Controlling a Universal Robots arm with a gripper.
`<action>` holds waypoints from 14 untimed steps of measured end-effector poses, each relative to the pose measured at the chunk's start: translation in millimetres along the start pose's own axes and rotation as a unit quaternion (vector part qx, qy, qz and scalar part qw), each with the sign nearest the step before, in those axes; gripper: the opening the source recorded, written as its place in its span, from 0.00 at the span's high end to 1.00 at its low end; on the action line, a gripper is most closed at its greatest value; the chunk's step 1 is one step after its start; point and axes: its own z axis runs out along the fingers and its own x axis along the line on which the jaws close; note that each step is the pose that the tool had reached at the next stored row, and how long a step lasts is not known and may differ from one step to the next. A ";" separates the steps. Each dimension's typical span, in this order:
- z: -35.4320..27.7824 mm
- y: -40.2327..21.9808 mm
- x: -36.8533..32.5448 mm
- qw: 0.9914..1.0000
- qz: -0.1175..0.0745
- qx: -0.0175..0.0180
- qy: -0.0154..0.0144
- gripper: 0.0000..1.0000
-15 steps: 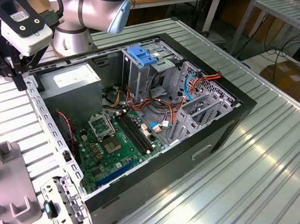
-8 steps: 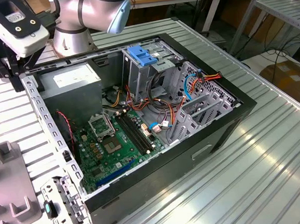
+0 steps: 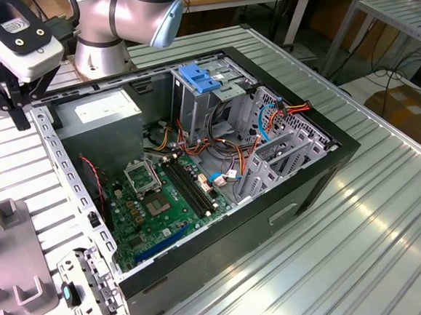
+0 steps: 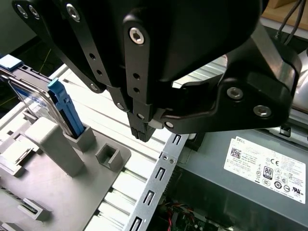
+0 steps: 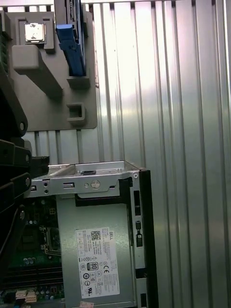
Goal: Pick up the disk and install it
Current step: 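Reach for the disk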
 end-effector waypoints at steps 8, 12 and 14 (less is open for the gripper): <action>-0.1 -0.2 12.3 1.000 0.000 0.000 0.000 0.89; -0.3 0.1 23.0 1.000 0.000 0.000 0.000 0.89; -0.4 -0.2 28.6 1.000 0.000 0.000 0.000 0.89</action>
